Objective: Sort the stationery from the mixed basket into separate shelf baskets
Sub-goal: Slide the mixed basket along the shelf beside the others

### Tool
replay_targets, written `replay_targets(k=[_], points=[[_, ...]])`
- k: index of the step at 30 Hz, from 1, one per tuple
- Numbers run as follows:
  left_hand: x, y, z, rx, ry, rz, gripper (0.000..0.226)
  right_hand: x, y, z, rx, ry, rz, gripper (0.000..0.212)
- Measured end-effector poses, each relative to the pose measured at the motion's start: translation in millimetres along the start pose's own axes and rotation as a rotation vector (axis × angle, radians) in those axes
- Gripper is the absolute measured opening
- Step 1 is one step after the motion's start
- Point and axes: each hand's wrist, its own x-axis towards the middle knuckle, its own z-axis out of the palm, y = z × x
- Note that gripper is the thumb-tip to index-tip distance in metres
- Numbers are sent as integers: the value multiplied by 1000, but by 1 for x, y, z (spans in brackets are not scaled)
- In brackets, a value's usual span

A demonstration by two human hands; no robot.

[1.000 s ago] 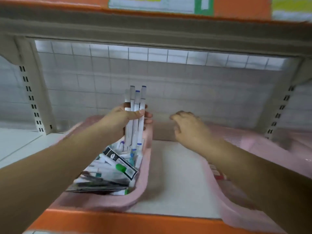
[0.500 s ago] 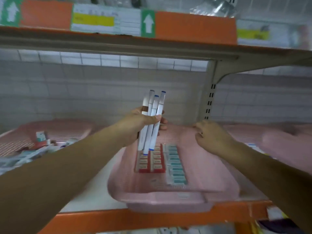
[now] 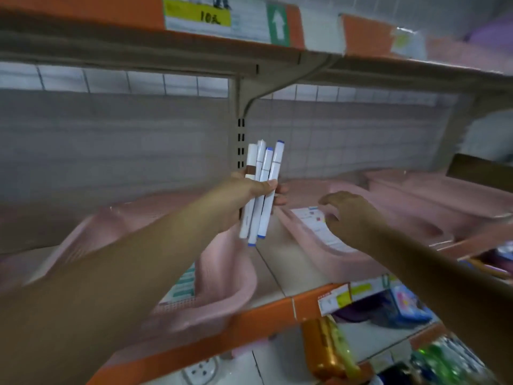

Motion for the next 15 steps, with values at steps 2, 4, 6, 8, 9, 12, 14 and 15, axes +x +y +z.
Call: replay_targets(k=[2, 4, 6, 8, 9, 12, 14, 15], points=[[8, -4, 17, 3, -16, -9, 14, -8, 23, -5, 17, 15, 44, 38], [17, -8, 32, 47, -15, -1, 16, -12, 45, -9, 34, 20, 73, 38], [26, -9, 48, 114, -10, 3, 14, -13, 69, -10, 42, 7, 100, 39], [38, -8, 65, 183, -13, 6, 15, -7, 92, -8, 41, -11, 110, 38], [44, -7, 73, 220, -20, 7, 15, -3, 103, -8, 38, -19, 106, 38], [64, -10, 99, 366, -101, -15, 11, 16, 132, -5, 8, -51, 60, 37], [74, -18, 116, 550, -199, -65, 10, 29, 148, 0, -24, -86, 12, 38], [79, -24, 124, 697, -241, -93, 12, 36, 155, 4, -30, -102, -4, 38]])
